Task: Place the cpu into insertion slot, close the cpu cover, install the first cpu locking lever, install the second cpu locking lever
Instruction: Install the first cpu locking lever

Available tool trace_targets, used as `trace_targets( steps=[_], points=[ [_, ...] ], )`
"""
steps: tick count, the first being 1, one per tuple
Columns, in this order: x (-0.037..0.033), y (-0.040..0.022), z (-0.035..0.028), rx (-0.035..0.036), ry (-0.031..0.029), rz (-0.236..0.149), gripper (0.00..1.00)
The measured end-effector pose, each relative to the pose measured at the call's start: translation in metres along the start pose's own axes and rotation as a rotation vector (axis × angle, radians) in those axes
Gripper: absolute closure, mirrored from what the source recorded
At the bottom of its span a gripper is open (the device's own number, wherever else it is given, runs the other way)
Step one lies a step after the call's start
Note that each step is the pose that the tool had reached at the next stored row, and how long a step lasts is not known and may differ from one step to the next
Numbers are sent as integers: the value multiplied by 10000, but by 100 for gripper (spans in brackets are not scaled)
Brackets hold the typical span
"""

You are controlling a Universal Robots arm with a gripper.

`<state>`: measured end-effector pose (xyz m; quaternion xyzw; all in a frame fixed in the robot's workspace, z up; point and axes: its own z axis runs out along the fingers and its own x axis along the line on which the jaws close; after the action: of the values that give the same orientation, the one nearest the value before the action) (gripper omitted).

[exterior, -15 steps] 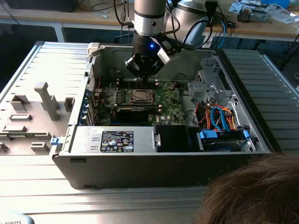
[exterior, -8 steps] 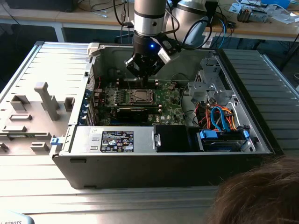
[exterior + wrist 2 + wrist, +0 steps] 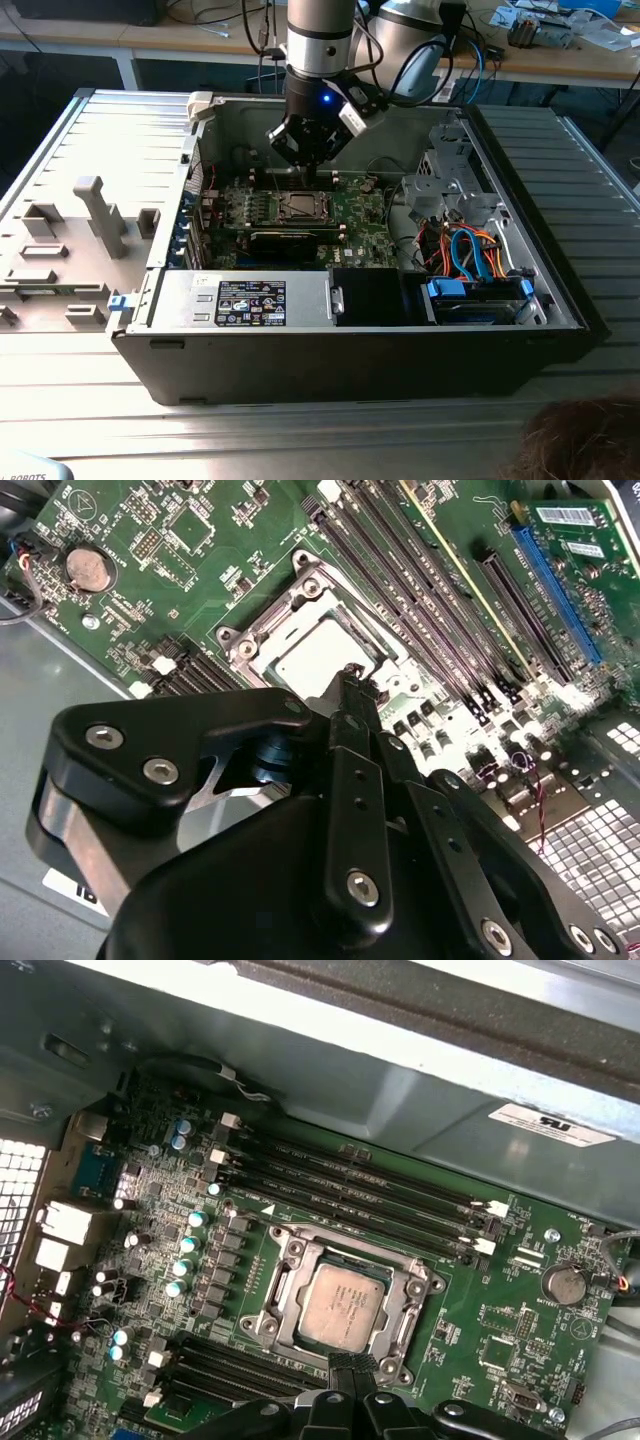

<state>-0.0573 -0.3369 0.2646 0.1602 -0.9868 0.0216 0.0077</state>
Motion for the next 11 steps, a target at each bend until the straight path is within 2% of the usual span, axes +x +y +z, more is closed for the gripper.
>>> trace_targets(
  steps=[11],
  points=[
    [0, 0, 0, 7, -15, -351, 89]
  ],
)
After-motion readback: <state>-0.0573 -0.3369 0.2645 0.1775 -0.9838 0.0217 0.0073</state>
